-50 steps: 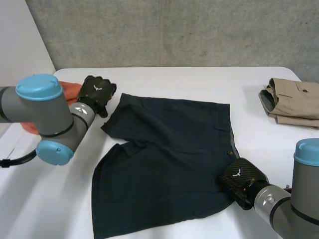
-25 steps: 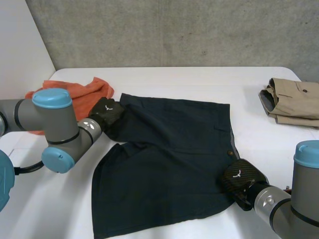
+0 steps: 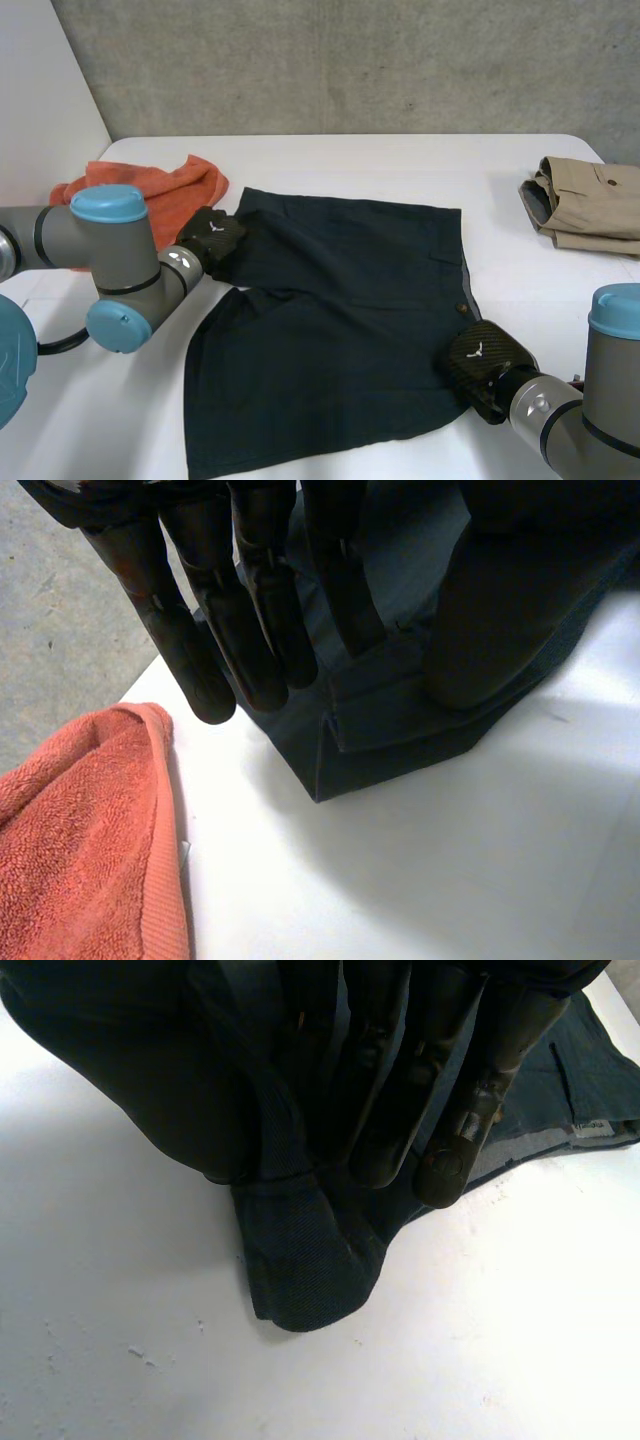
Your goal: Fold the laundry.
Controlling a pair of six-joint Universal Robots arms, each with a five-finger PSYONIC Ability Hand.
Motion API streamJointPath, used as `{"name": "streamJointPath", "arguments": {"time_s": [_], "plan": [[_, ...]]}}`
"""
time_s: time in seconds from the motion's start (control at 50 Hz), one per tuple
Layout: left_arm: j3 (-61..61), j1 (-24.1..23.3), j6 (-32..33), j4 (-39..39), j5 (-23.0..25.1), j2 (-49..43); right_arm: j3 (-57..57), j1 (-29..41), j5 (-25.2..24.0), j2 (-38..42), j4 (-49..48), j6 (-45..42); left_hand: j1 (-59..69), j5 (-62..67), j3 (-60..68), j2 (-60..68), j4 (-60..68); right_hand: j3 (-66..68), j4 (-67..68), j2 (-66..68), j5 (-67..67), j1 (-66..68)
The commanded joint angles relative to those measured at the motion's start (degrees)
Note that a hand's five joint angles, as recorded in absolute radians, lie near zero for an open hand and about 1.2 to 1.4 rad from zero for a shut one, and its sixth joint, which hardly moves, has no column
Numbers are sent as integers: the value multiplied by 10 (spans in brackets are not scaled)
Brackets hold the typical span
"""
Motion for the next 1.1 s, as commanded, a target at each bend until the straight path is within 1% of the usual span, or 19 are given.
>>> {"name": "streamJointPath", "arguments": {"time_s": [0.02,0.08,0.14,0.24,0.4,0.48,0.56,0.6,0.62,0.64,0.66,0.74,0.8,0.82,0.92,0.96,1.02,1.06,1.1], "plan": [[0,3,0,-2,0,0,0,1,0,0,0,0,-19,-19,-25,-26,-26,123,118,128,129,229],[-2,4,0,-2,-1,2,1,2,0,0,0,0,-34,-34,-40,-41,-41,123,118,128,129,229],[-2,4,0,-1,-10,3,1,3,1,0,1,0,7,8,2,1,1,123,118,128,129,229],[-4,7,0,0,-37,8,3,3,0,0,0,0,259,259,253,253,253,123,118,128,129,229],[-37,13,-3,3,-94,25,2,0,0,-1,0,0,260,260,254,253,253,123,118,128,129,229],[-52,13,-6,3,-111,36,1,-1,1,-1,1,1,260,260,254,253,253,123,118,128,129,229],[-68,9,-7,3,-114,41,0,-1,1,-2,0,1,260,260,254,253,253,123,118,128,129,229],[-72,7,-7,3,-115,46,0,-1,0,-2,-3,3,114,115,109,108,108,123,118,128,129,229],[-77,4,-7,3,-116,53,0,0,0,-2,-3,4,-53,-53,-59,-60,-60,123,118,128,129,229],[-80,3,-7,3,-119,61,0,0,0,-2,-5,5,-119,-119,-125,-126,-126,123,118,128,129,229],[-83,3,-7,3,-123,68,0,0,0,-2,-7,8,-152,-152,-158,-158,-159,123,118,128,129,229],[-105,4,-22,5,-152,127,-2,0,0,-2,-9,22,-174,-174,-180,-181,-181,123,118,128,129,229],[-137,7,-68,5,-161,192,-7,0,-2,-4,-9,44,-187,-187,-193,-194,-194,123,118,128,129,229],[-162,8,-99,5,-159,232,-9,0,-2,-4,-9,51,-187,-187,-193,-194,-194,123,118,128,129,229],[-253,2,-174,4,-139,342,-29,1,-1,-6,-6,90,-186,-186,-192,-192,-192,123,118,128,129,229],[-282,-1,-188,2,-127,372,-46,0,2,-5,-2,112,-186,-186,-192,-192,-193,123,118,128,129,229],[-338,-23,-201,-14,-97,423,-72,0,2,-5,3,153,-186,-186,-192,-192,-192,123,118,128,129,229],[-376,-54,-203,-37,-85,448,-85,0,2,-5,4,176,-186,-186,-192,-192,-192,123,118,128,129,229],[-392,-73,-206,-55,-86,454,-104,-1,2,-3,9,213,-187,-187,-193,-194,-194,123,118,128,129,229]]}}
